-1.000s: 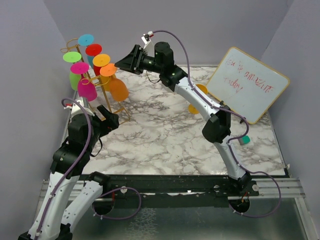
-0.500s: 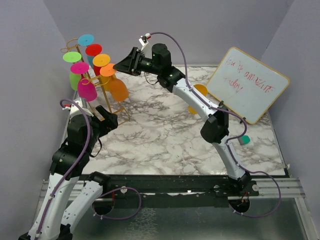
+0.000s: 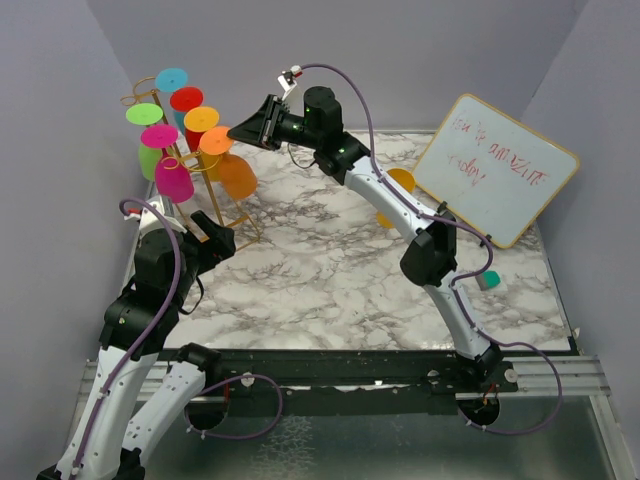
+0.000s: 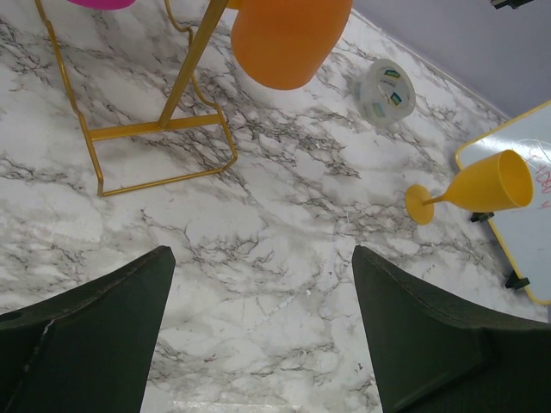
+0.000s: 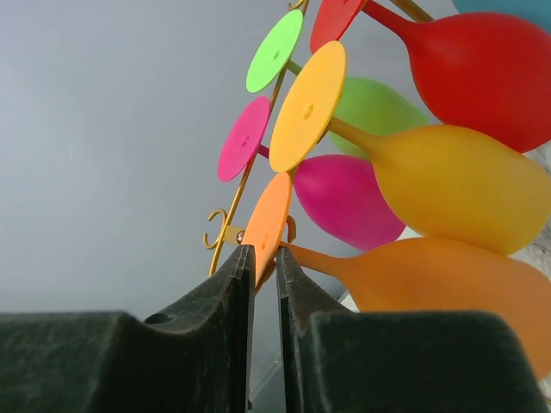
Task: Take the wine glass off the wine glass rack
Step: Pick up the wine glass from the wine rack.
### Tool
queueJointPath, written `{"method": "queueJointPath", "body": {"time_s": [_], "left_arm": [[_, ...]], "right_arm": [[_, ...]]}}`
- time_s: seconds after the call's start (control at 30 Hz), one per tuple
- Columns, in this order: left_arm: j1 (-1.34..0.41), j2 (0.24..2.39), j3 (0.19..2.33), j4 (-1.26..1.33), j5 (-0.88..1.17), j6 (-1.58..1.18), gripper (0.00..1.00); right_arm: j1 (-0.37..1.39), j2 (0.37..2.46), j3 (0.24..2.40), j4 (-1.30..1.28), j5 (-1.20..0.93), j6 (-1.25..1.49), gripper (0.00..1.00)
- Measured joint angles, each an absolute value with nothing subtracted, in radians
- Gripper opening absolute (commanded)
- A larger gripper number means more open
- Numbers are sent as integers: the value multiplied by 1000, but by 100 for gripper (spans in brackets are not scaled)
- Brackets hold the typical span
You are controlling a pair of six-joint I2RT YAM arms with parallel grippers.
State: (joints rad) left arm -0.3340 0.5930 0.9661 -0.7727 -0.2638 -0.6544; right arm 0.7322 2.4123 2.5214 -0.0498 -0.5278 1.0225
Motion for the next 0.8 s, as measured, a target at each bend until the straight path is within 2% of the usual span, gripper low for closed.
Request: {"method": "queueJointPath", "body": {"time_s": [0.6,0.8], "left_arm": [[-334,593,966,-773,-265,-654,85],[-334,593,966,-773,-265,-653,85]], "right_arm": [[732,2408,2518,-48,-500,1065,1],[732,2393,2506,-49,-475,1089,1]]}}
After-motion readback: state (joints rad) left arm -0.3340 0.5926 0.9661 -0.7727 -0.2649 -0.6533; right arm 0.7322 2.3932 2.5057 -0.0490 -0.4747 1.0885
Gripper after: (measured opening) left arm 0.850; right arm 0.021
